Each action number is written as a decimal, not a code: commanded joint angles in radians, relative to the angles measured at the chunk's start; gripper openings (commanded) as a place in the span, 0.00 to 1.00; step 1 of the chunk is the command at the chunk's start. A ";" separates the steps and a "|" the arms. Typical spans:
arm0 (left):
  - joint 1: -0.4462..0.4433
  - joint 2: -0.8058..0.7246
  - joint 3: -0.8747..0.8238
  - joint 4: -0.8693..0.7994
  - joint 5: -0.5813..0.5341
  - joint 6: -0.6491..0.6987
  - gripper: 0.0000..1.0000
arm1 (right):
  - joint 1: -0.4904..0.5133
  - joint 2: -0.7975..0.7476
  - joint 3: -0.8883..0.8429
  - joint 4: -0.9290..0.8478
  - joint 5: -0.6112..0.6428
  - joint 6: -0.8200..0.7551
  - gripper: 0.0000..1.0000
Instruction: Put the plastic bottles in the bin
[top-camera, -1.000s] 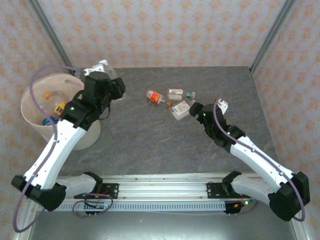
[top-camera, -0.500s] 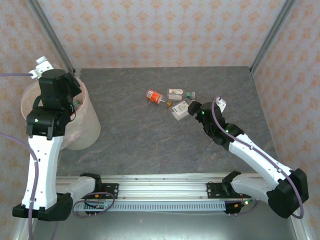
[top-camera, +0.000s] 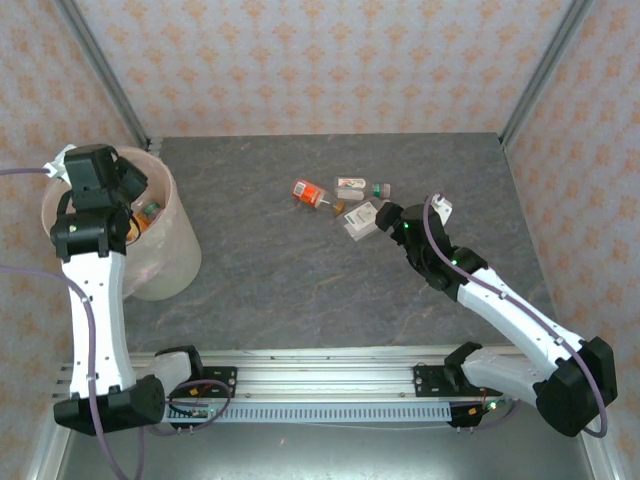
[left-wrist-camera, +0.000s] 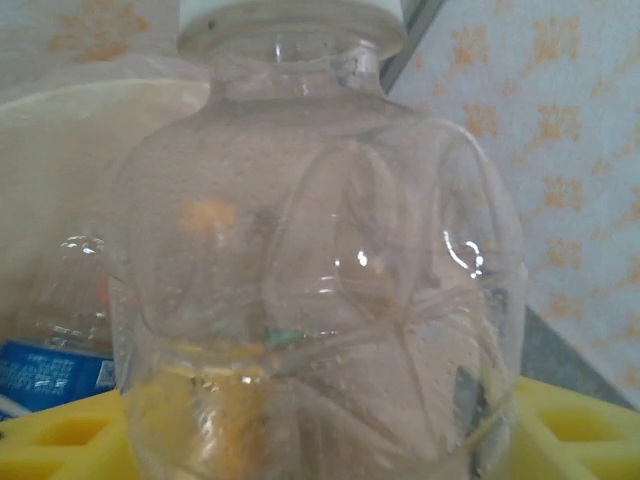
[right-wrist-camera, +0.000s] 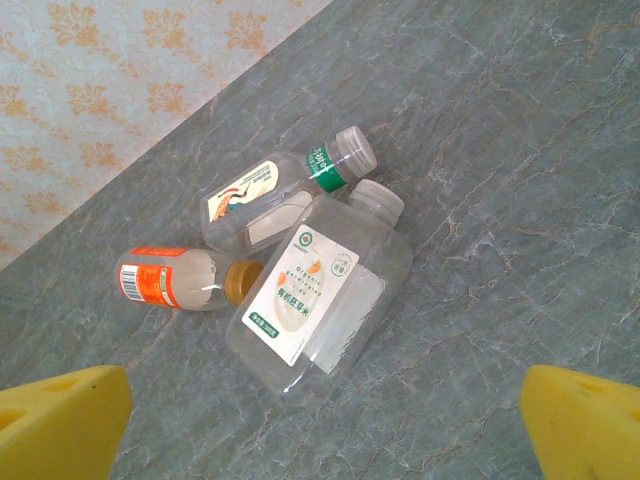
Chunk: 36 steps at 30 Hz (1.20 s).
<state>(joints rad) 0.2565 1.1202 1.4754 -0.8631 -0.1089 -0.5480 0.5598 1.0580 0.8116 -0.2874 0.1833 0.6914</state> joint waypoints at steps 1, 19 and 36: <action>0.008 0.040 0.041 0.015 0.080 -0.073 0.83 | -0.003 -0.022 0.027 -0.007 0.018 -0.007 1.00; 0.008 0.015 0.016 0.091 0.460 -0.101 1.00 | -0.017 0.005 0.017 0.021 -0.069 -0.028 0.99; 0.006 -0.037 -0.140 0.251 0.858 -0.082 1.00 | -0.078 0.538 0.356 -0.183 -0.351 -0.087 0.99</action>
<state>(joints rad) 0.2573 1.1271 1.3563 -0.6460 0.6590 -0.6373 0.4702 1.5352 1.1107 -0.3950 -0.1513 0.6483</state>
